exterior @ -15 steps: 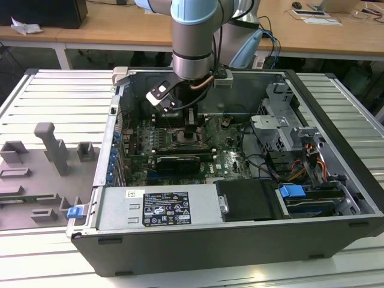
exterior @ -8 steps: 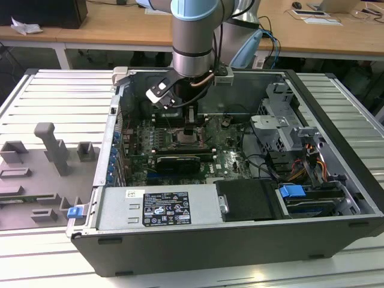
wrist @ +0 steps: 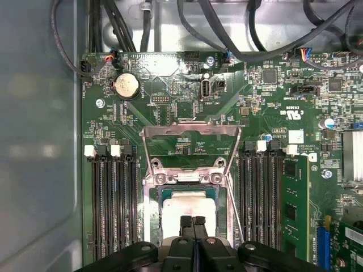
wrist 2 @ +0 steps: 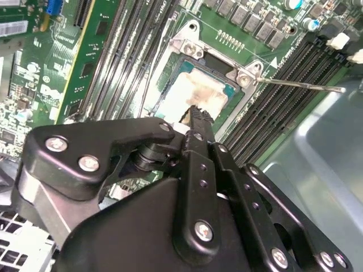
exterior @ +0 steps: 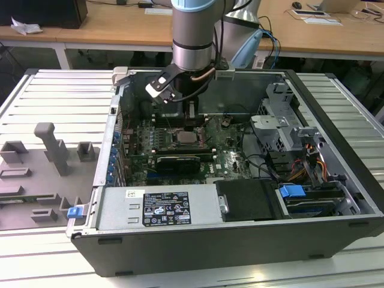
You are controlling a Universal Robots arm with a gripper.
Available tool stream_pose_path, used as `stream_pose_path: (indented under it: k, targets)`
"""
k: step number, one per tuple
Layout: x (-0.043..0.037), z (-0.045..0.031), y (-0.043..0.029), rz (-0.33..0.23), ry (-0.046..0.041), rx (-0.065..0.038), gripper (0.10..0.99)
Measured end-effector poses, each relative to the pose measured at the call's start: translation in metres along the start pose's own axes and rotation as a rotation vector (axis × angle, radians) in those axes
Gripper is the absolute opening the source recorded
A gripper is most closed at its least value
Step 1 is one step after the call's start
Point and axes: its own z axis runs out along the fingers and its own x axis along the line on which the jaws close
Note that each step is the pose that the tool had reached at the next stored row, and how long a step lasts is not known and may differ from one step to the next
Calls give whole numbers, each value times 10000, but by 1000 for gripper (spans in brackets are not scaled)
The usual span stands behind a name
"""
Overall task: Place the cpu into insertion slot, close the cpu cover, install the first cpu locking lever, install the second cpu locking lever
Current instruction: 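Close the cpu cover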
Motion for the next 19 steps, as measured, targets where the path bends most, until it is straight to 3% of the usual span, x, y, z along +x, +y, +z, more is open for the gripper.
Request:
stream_pose_path:
  k: [2, 8, 11, 13, 19]
  targets:
    - [0, -44, 1, 0, -16, 0, 106]
    - [11, -315, 6, -4, -62, -1, 106]
    - [-10, -318, -2, -2, -62, -4, 106]
    - [-68, -316, 5, -2, -61, -4, 106]
    - [-68, -388, 45, -14, -53, -6, 106]
